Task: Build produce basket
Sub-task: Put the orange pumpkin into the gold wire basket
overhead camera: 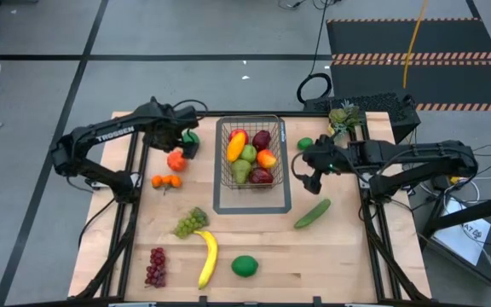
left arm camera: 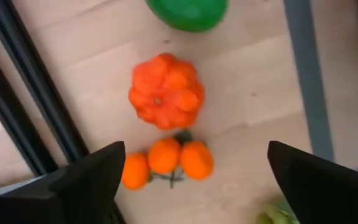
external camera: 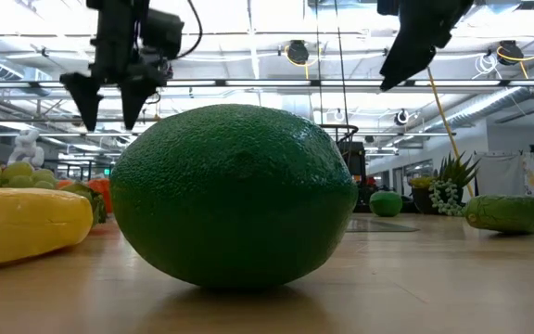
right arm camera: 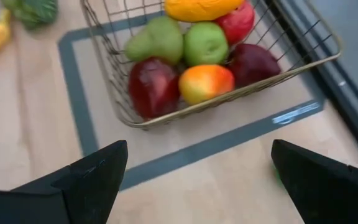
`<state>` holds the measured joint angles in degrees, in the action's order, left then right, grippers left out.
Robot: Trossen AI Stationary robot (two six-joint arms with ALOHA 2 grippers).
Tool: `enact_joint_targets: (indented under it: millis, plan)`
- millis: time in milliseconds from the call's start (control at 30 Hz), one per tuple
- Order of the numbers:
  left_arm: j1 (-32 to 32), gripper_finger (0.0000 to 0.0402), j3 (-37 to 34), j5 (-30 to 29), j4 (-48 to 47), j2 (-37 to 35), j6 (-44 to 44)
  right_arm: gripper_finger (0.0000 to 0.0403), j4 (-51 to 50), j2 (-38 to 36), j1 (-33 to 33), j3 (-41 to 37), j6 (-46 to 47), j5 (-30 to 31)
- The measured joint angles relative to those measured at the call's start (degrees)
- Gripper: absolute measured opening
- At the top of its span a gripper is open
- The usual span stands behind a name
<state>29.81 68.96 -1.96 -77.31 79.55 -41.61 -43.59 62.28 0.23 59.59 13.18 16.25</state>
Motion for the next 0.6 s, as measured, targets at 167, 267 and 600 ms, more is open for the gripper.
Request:
enact_joint_targets:
  millis: [167,267,600]
  plan:
    - [3.8,0.0374,-5.2,2.7,4.2,0.0,0.6,0.0392,0.0,0.0,-3.3,0.0,-8.5,0.0]
    - [4.3,0.0374,-7.1,3.2,6.0,0.0,0.8,0.0392,0.6,0.0,-5.0,0.0,-11.3,-0.1]
    - [4.4,0.0379,-15.3,2.9,13.4,0.0,-0.9,0.0392,2.9,0.0,-7.9,0.0,-16.4,-0.1]
